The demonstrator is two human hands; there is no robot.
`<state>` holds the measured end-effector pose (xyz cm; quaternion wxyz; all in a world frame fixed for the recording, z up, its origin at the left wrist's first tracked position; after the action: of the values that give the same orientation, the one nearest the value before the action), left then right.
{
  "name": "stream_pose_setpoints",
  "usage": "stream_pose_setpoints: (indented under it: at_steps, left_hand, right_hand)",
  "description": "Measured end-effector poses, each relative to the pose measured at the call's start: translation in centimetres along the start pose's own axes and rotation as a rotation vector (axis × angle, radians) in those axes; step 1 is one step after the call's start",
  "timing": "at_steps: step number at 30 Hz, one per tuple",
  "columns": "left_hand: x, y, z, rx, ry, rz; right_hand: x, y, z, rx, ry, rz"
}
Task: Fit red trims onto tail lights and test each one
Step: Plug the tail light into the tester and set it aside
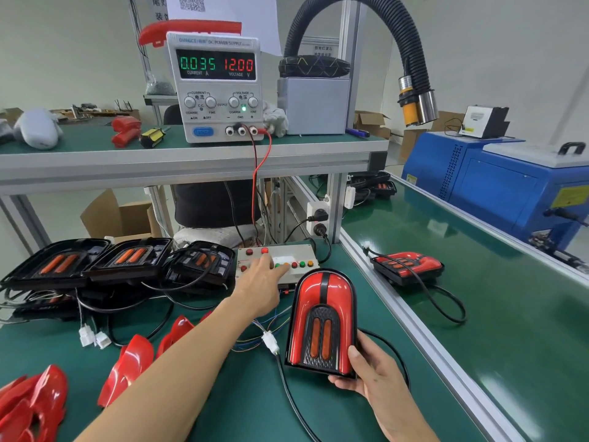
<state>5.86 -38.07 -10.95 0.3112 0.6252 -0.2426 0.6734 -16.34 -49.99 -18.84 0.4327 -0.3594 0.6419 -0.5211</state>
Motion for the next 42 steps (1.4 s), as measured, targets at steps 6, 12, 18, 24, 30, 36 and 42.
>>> stream_pose_setpoints:
  at_steps: [6,12,18,24,30,36,42]
  left_hand:
    - [-0.2,1.5,1.9,-0.007,-0.092,0.049]
    - [-0.7,1.9,2.8,0.036,-0.173,0.11]
    - [-0.6,2.1,2.8,0.058,-0.182,0.126]
    - [-0.8,2.2,2.9,0.047,-0.184,0.139]
    - [-1.4,1.9,2.8,0.045,-0.186,0.14]
    - [-1.3,2.0,3.0,0.051,-0.176,0.107]
    - [0.9,2.2,0.7,-0.106,-0.029,-0.073]
  right_hand:
    - [0.1,0.1,0.0,-0.003,0.008,0.002]
    - [0.4,0.4,0.2,-0.012,0.014,0.029]
    - [0.7,1.1,0.7,-0.036,0.047,0.055]
    - [0.8,1.2,0.7,-0.039,0.054,0.048]
    - [0.1,0.2,0.1,-0.021,0.021,0.046]
    - [0.2,0.2,0.1,-0.044,0.049,0.05]
    - [-0.1,-0.2,-0.3,-0.038,0.028,0.024]
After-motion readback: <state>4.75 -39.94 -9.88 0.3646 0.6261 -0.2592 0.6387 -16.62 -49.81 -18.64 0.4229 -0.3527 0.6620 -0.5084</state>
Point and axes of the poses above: each hand's wrist, its own z-axis towards the middle knuckle, its own x-axis out of the back of the hand, y = z × x, the point moved 7 cm from there along z, towards the middle knuckle, and after that the axes turned 4 degrees about -x, right-handed, at the moved point
